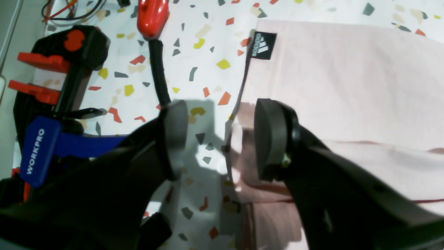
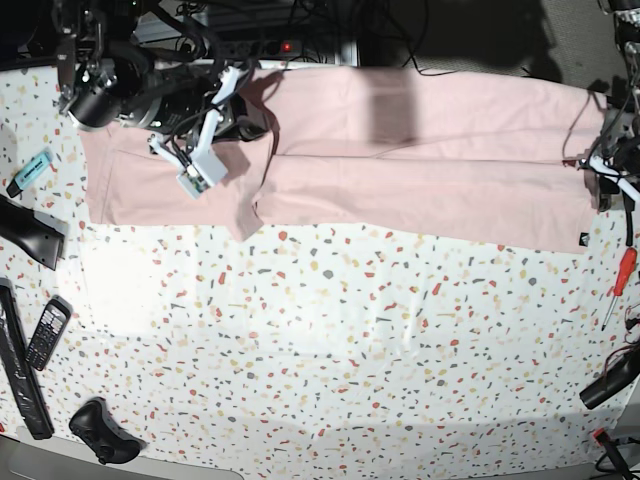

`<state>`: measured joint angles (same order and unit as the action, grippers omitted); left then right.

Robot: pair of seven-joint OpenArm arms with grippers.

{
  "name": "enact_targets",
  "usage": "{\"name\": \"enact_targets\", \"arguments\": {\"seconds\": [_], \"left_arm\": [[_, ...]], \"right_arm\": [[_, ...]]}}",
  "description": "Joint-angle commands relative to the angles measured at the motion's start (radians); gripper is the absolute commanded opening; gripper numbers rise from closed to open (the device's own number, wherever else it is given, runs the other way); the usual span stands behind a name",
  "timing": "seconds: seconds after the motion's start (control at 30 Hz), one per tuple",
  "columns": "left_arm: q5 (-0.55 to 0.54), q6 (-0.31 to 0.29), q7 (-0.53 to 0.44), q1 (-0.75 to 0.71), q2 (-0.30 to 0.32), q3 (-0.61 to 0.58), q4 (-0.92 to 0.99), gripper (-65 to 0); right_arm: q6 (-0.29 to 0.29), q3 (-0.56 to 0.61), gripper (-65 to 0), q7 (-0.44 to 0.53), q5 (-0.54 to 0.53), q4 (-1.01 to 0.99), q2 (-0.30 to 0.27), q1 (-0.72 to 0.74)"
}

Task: Fold the T-shirt properly
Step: 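Open the right gripper and lift it off the folded shirt, then grasp the shirt band end with the left gripper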

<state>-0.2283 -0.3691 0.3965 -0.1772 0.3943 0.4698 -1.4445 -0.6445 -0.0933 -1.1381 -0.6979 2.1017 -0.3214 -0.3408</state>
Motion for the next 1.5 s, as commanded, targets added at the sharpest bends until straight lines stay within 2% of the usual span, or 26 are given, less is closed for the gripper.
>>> {"name": "enact_targets", "arguments": {"seconds": [0.0,0.1,0.37,0.6,0.87,1.0,1.07,1.2,1.47], "left_arm": [[-0.007,0.006,-0.024,0.009,0.019,0.007,-0.018,-35.4],[-0.007,0.006,-0.028,0.009,0.019,0.007,-0.018,-35.4],[-0.008,0.006,-0.031,0.009,0.019,0.007,-0.018,-35.4],[-0.007,0.006,-0.03,0.009,0.019,0.007,-0.018,-35.4],[-0.008,0.006,-0.031,0.009,0.019,0.007,-0.018,-35.4],[-0.008,0.006,-0.031,0.009,0.019,0.007,-0.018,-35.4],[-0.008,0.006,-0.031,0.009,0.019,0.007,-0.018,-35.4],[-0.008,0.006,-0.031,0.009,0.019,0.007,-0.018,-35.4],[-0.009,0.007,-0.026,0.009,0.022,0.008,-0.018,-35.4]], "right_arm": [[-0.008,-0.005,-65.0,0.013,-0.012,0.029,-0.01,0.005],[-0.009,-0.005,-65.0,0.013,-0.013,0.039,-0.024,-0.001],[-0.022,-0.005,-65.0,0.013,-0.013,0.039,-0.108,-0.076],[-0.023,-0.004,-65.0,0.013,-0.073,0.039,-0.108,-0.076],[-0.031,-0.004,-64.8,0.013,-0.072,0.039,-0.108,-0.078],[-0.032,-0.004,-54.0,0.013,-0.081,0.039,-0.108,-0.079],[-0.039,-0.004,-51.2,0.013,-0.116,0.039,-0.108,-0.08],[-0.054,-0.005,-51.3,0.013,-0.219,0.039,-0.108,-0.09],[-0.054,-0.027,-51.3,0.014,-0.219,0.039,-0.108,-0.01]]}}
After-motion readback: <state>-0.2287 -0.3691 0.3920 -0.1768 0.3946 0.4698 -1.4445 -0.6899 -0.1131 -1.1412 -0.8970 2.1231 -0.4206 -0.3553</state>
